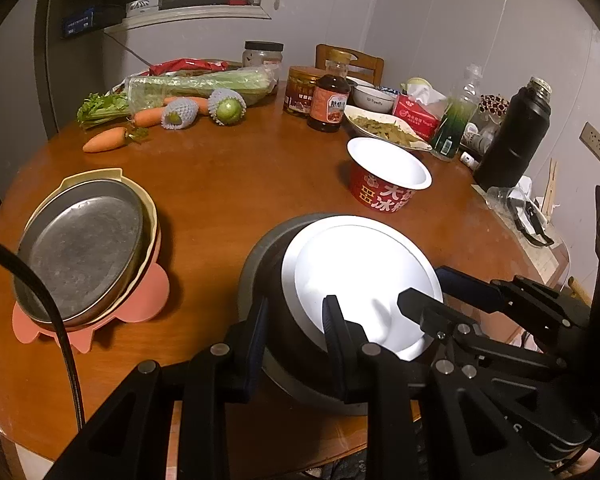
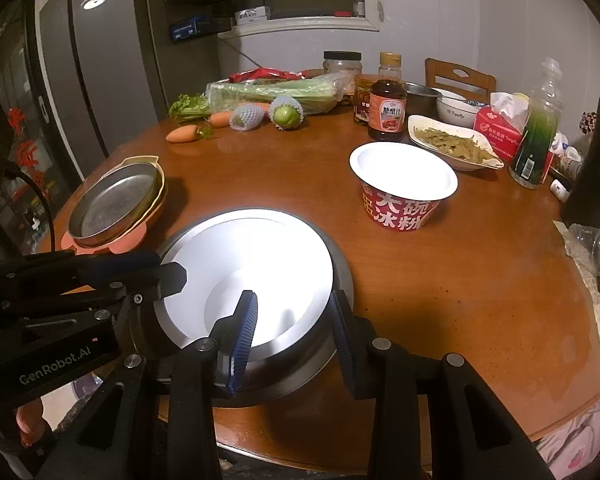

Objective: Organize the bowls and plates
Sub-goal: 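Lower the steel bowl onto the table and open both grippers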

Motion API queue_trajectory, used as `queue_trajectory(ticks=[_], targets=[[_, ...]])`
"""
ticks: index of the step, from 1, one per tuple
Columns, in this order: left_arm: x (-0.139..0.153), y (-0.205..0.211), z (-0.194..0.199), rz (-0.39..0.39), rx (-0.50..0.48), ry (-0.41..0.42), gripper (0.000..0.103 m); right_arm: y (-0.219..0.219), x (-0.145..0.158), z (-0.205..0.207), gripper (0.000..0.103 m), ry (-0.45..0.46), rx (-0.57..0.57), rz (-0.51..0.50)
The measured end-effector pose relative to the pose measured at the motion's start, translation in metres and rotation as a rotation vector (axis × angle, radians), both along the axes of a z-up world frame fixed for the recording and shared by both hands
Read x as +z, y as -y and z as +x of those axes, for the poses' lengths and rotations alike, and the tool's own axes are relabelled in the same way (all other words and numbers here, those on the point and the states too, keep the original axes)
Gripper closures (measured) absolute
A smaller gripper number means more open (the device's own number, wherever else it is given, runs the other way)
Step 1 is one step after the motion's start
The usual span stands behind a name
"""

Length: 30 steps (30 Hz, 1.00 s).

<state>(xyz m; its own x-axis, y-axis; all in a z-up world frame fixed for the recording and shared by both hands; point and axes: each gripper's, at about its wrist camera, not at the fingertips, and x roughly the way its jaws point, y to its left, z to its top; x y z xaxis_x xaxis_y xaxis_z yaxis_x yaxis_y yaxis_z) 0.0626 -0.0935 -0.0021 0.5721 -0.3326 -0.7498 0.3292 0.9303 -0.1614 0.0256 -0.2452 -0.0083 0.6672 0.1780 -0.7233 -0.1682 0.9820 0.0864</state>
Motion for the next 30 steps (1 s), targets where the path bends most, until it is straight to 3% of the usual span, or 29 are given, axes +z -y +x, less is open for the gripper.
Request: queue_trajectory(ticks=[14, 30], targets=[[0.008, -0.011, 0.0, -0.006, 0.036, 0.058, 0.063, 0.007, 0.003, 0.002, 0.063, 0.014, -0.026, 0.033], [0.011, -0.007, 0.009, 0.009, 0.044, 0.085, 0.057, 0.021, 0.006, 0.012, 0.059, 0.034, -0.058, 0.068]])
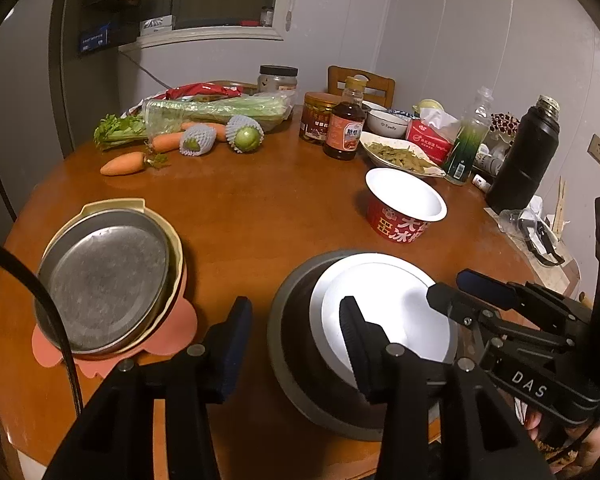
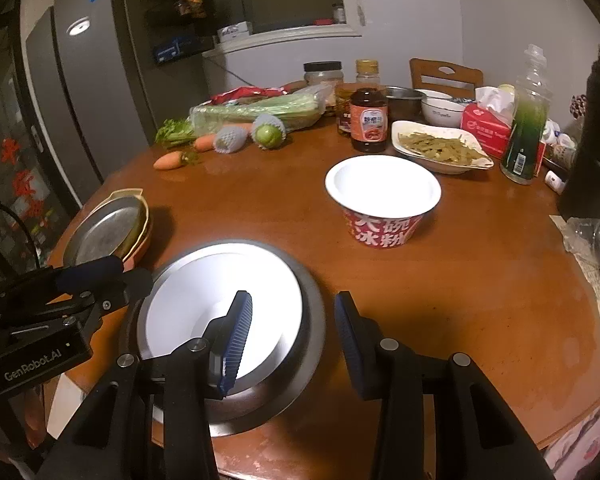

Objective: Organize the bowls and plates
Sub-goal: 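Lower the steel bowl onto the table and open both grippers, then move both grippers to the remaining red-and-white paper bowl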

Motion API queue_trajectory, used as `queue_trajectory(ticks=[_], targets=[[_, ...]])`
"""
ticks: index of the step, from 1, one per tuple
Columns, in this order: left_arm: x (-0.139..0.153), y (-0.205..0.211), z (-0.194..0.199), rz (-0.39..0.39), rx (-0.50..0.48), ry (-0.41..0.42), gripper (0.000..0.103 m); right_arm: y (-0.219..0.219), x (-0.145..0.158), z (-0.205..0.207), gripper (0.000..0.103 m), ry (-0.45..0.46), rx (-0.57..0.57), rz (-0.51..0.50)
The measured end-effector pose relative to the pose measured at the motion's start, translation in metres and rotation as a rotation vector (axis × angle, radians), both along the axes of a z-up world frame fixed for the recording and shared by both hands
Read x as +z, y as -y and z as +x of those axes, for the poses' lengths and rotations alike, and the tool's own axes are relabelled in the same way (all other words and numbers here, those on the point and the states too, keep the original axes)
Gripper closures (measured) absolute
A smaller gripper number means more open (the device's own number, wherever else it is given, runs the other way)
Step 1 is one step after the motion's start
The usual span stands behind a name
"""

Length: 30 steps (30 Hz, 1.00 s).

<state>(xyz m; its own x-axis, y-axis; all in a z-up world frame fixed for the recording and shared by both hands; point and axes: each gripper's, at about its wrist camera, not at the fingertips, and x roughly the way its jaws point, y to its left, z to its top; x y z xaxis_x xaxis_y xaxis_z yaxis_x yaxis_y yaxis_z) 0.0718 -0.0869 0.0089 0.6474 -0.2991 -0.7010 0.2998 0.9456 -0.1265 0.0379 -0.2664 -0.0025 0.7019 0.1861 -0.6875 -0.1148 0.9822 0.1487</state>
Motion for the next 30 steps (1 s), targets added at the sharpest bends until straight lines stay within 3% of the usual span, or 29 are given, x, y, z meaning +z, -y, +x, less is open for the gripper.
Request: queue_trajectory(ticks=[18, 30], targets=[[0.01, 0.023, 0.022, 0.013, -0.036, 0.024, 0.051, 0.028, -0.002, 0.021, 0.058, 0.003, -0.069, 0.053], [0.032, 0.046, 0.044, 0.018, -0.05, 0.026, 0.047, 0.049, 0.015, 0.043, 0.052, 0.009, -0.098, 0.059]])
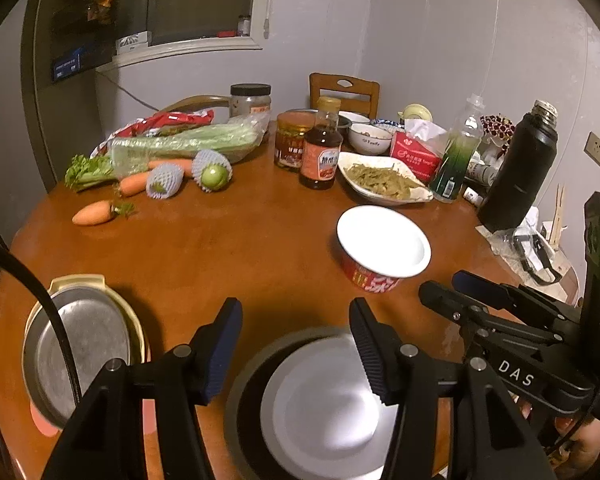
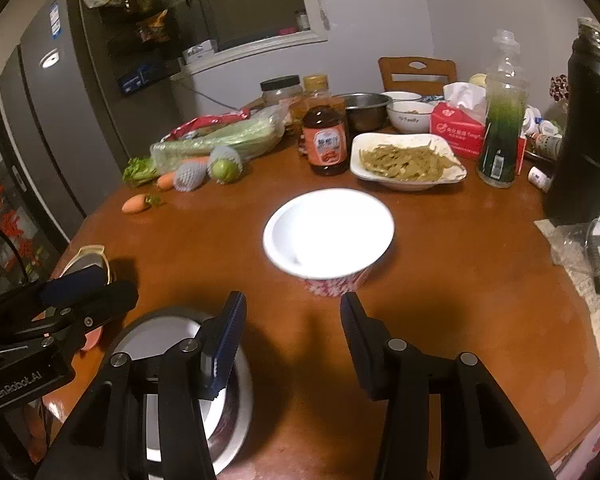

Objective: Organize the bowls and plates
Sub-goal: 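Move both grippers to the remaining red-and-white paper bowl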

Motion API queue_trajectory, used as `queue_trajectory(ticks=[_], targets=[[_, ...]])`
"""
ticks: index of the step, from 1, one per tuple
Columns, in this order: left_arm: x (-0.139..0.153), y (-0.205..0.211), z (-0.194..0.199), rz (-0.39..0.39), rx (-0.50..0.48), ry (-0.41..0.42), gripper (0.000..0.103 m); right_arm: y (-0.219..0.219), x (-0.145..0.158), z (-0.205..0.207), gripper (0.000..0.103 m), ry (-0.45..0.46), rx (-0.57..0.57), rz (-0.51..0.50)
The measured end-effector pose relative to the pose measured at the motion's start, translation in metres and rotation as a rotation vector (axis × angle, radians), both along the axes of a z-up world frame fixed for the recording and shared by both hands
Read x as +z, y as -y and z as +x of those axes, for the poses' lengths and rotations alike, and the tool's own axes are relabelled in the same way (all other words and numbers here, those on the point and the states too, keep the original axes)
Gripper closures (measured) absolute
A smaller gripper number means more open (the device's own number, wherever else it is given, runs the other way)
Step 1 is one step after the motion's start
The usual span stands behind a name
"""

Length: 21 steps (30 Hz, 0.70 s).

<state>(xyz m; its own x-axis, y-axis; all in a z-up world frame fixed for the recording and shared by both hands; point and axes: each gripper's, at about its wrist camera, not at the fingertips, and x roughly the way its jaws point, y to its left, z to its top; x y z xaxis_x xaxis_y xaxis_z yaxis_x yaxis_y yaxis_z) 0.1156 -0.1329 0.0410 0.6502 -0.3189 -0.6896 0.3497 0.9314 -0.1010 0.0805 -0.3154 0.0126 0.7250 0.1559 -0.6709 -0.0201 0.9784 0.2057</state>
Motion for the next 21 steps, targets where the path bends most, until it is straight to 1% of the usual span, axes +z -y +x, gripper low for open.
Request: queue_trajectory(ticks=[5, 12, 21], targets=[[0.008, 0.012, 0.01, 0.005, -0.009, -0.003, 0.047, 0.012, 0.009, 0.009, 0.052, 0.0, -0.016, 0.009], [0.01, 0.027, 0.026, 0.009, -0.023, -0.017, 0.047, 0.029, 0.014, 0.022, 0.052, -0.01, -0.036, 0.01], [0.008, 0.039, 0.049, 0.023, -0.022, -0.042, 0.046, 0.043, 0.011, 0.045, 0.052, -0.041, -0.044, 0.008]])
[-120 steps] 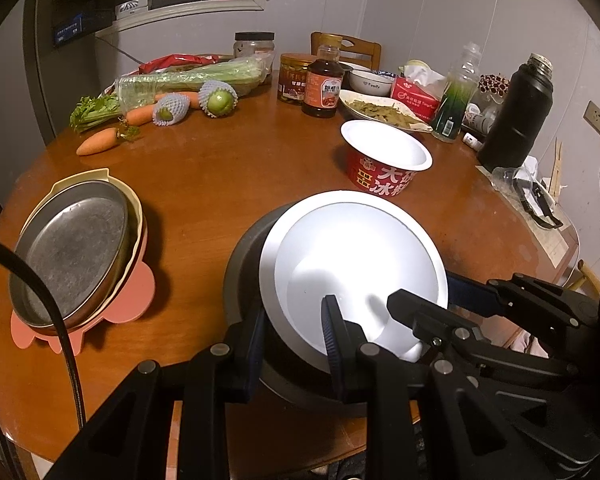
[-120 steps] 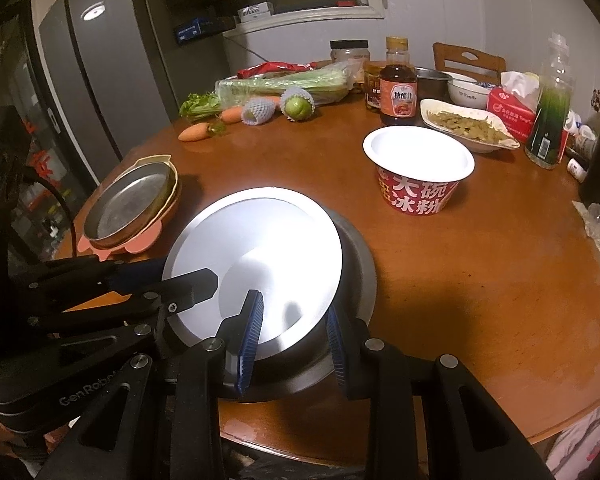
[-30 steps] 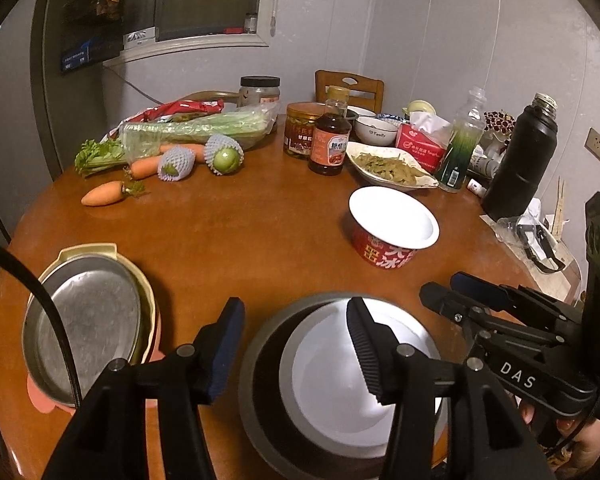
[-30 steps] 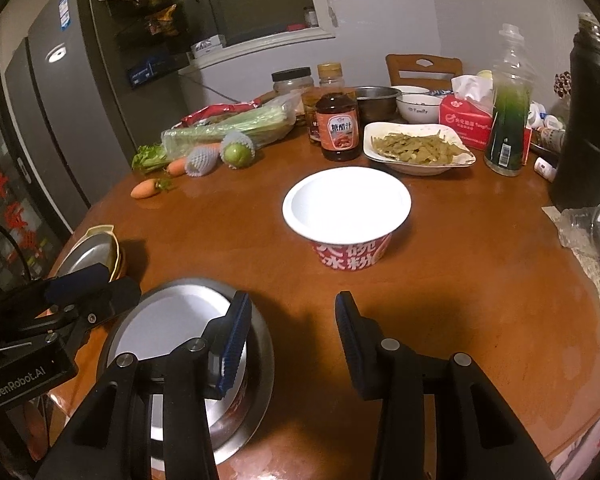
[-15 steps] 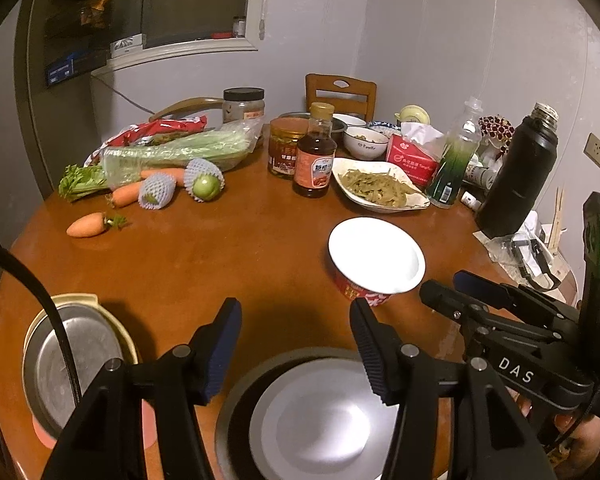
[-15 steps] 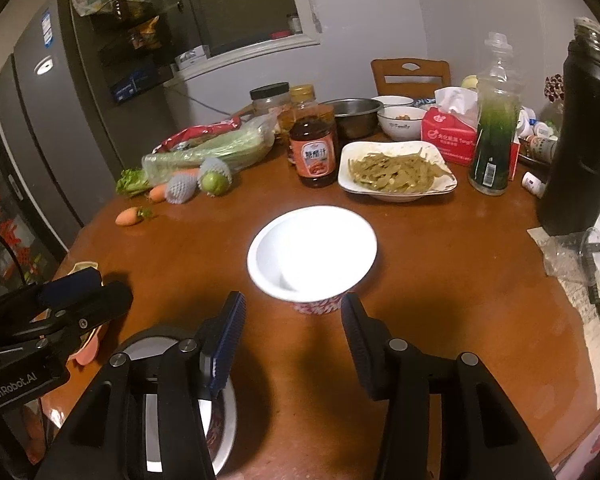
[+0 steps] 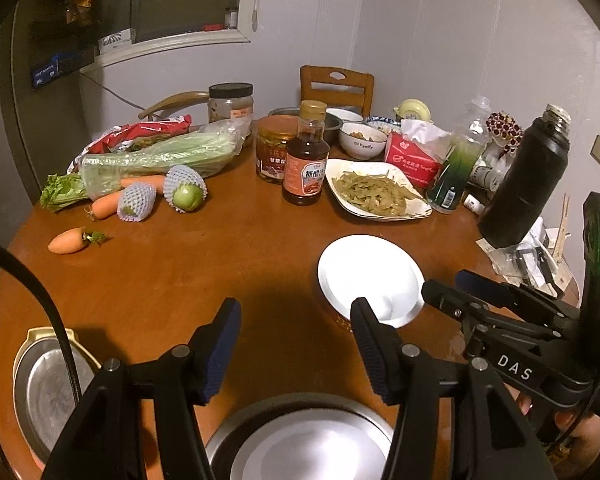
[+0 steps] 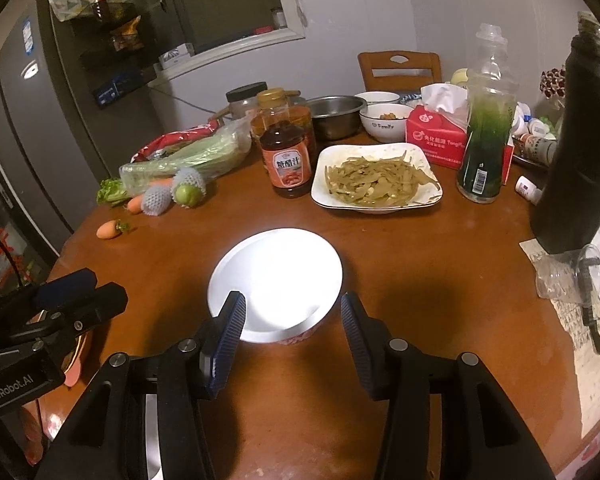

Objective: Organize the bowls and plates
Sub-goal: 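Move both grippers to the remaining red-and-white paper bowl, then grasp the paper bowl rim with both grippers and lift it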

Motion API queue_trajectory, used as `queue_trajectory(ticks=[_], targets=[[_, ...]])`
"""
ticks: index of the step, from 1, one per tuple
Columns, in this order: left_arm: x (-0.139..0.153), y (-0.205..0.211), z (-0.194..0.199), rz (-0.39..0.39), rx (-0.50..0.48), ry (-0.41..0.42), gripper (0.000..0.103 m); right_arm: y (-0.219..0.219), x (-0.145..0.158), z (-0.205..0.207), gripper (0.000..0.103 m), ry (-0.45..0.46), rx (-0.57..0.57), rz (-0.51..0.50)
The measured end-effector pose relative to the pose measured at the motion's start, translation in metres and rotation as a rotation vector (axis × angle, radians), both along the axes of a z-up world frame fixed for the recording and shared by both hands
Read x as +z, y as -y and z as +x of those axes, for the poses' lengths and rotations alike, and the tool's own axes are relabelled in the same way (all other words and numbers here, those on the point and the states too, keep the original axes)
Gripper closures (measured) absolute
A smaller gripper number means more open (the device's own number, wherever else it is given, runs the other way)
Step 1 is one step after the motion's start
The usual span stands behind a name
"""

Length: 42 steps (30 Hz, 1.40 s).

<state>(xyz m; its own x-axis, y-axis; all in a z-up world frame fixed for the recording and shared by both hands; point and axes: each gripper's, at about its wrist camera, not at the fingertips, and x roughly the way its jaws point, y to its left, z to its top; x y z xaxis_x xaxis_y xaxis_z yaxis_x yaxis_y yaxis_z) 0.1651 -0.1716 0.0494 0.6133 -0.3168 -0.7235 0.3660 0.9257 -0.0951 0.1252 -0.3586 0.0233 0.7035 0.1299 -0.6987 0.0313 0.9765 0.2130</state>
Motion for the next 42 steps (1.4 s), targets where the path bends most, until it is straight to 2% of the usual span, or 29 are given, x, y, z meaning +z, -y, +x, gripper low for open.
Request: queue_trajectory(ticks=[15, 23, 42], targets=[[-0.024, 0.032, 0.041, 0.048, -0.035, -0.073, 0.046, 0.02, -0.031, 0.04, 0.052, -0.09, 0.013, 0.021], [-0.037, 0.041, 0.054, 0.062, -0.048, -0.115, 0.046, 0.019, -0.039, 0.051, 0.052, -0.104, 0.036, 0.015], [-0.049, 0.021, 0.063, 0.023, -0.018, -0.196, 0.046, -0.021, -0.046, 0.052, 0.058, -0.106, 0.182, -0.015]])
